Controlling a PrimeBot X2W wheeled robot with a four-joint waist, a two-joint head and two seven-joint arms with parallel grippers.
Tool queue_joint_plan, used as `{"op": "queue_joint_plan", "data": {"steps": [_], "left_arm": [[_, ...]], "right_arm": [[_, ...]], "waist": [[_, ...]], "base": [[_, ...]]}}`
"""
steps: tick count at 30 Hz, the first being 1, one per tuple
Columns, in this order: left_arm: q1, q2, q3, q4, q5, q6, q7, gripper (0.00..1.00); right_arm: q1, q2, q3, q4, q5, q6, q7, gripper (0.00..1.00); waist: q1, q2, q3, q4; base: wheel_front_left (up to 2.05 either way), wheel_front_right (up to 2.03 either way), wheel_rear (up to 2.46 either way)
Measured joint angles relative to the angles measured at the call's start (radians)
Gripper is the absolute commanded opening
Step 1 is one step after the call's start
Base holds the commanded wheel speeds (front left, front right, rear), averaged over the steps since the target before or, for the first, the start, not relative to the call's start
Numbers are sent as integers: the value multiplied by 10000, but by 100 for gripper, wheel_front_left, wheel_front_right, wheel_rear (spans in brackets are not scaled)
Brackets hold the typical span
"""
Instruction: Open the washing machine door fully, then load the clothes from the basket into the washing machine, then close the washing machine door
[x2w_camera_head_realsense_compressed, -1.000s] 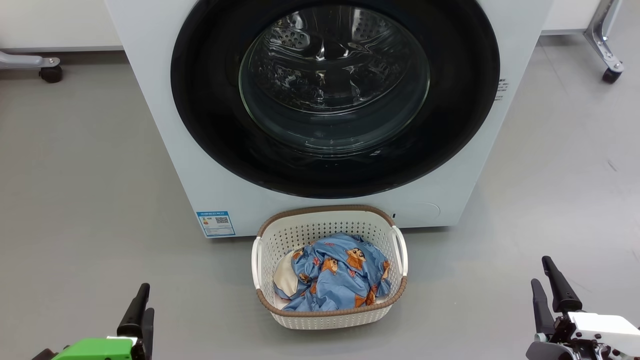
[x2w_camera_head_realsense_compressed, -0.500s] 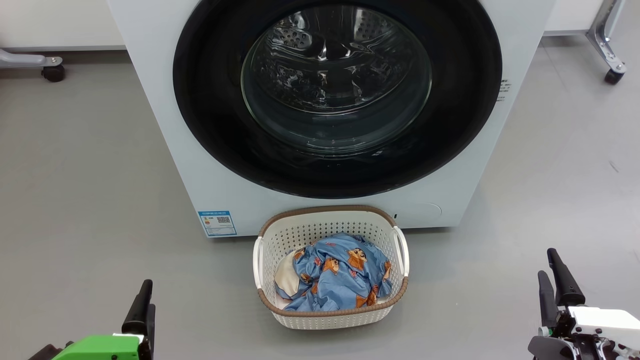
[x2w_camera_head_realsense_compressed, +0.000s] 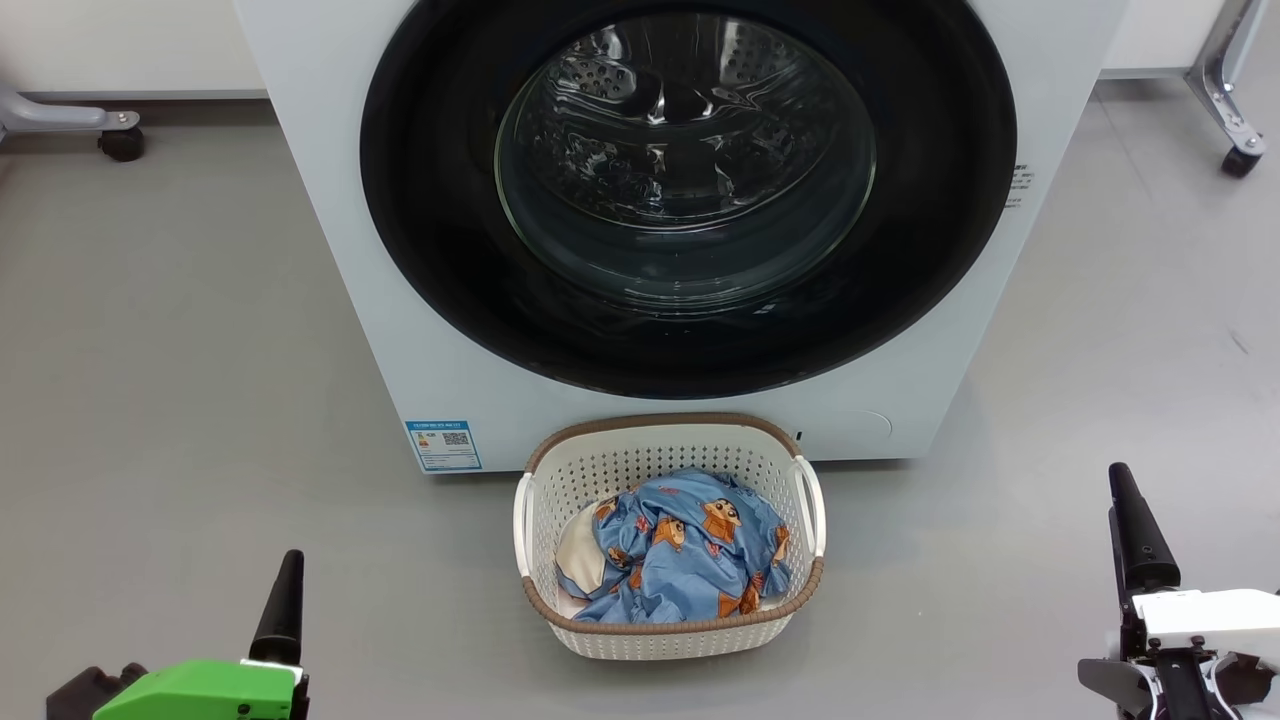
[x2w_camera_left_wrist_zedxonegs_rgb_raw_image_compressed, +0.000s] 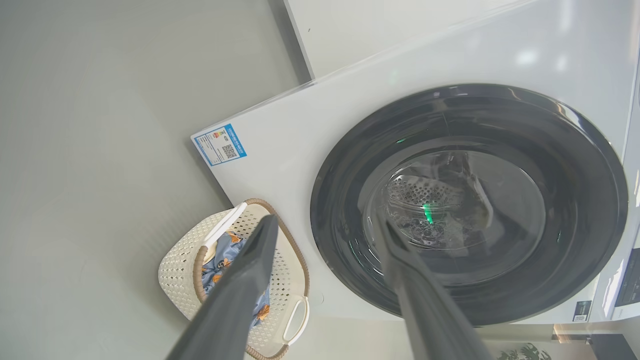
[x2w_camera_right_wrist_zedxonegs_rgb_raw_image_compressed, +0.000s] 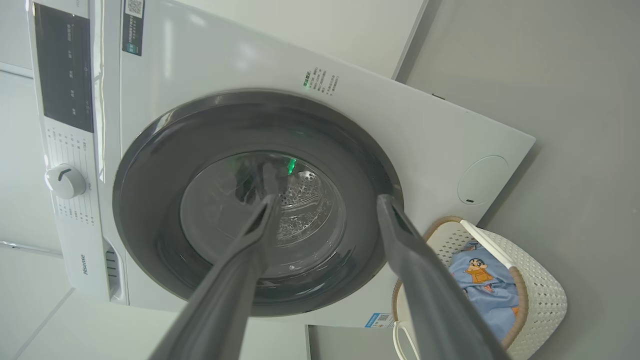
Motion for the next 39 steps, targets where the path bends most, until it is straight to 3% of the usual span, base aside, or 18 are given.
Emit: {"op": "queue_joint_plan", "data": {"steps": [28,39], "left_arm": [[-78,217,-123,-522,5436,0,-842,100],[-60,245,-153,-533,7446,-2,-1143,100]], "right_arm": [[-132,-1160,1680,-740,-6052,6,-943,100],[-139,-1202,2029,-652,-7726,8,-1239,100]], "waist": [[0,0,-10,475],[0,0,-34,575]], "base": [[0,0,0],[0,0,0]]}}
